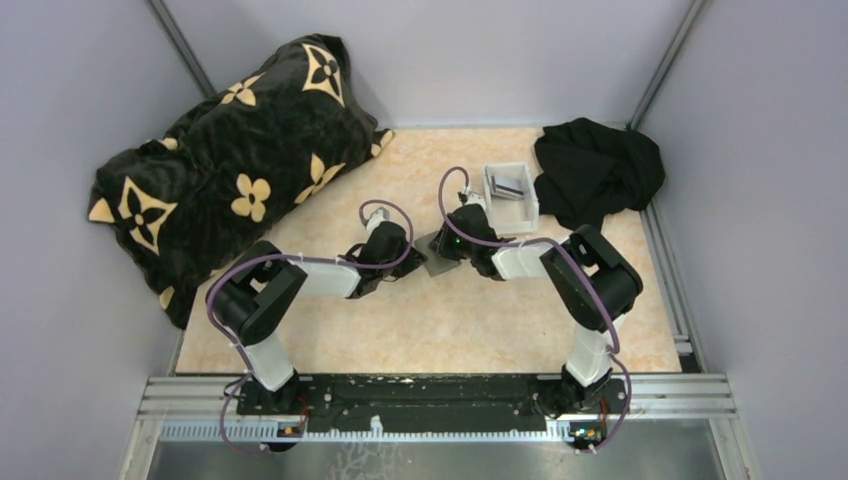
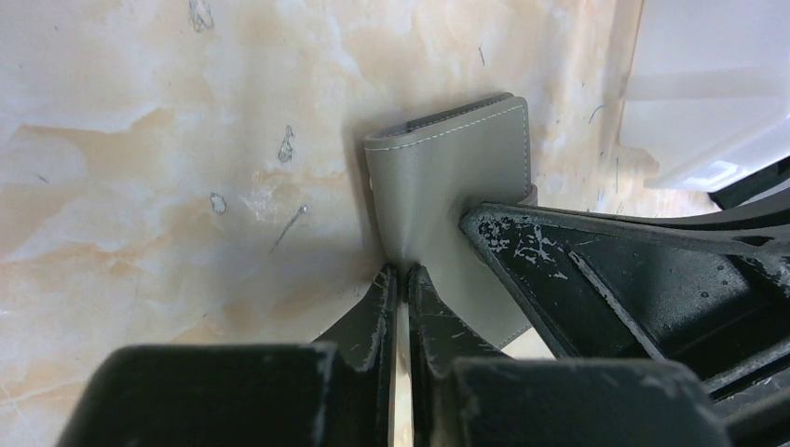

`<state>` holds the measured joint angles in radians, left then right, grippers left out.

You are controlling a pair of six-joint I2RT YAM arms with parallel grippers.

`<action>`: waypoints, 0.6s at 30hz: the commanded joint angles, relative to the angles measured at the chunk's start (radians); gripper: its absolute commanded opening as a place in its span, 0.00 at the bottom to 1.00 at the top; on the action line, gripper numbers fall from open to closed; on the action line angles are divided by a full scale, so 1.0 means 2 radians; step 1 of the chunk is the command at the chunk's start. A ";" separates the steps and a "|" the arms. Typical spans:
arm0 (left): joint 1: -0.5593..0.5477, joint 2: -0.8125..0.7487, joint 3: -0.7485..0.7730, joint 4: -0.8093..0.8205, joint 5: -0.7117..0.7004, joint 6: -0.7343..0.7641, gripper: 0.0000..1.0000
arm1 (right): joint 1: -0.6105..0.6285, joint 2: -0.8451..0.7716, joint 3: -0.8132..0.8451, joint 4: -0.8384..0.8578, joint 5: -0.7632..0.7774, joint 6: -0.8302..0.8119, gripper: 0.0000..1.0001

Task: Put the credit cards into the card holder
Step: Close the card holder at the center of the board.

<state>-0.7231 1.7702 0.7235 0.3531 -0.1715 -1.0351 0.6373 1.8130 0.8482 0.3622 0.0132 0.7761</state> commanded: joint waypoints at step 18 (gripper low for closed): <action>-0.005 -0.009 -0.031 -0.241 -0.041 0.051 0.09 | 0.001 -0.071 0.037 -0.159 0.050 -0.111 0.16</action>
<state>-0.7364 1.6882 0.7204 0.2031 -0.1783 -1.0122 0.6449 1.7191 0.8803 0.1329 0.0368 0.6186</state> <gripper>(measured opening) 0.092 0.162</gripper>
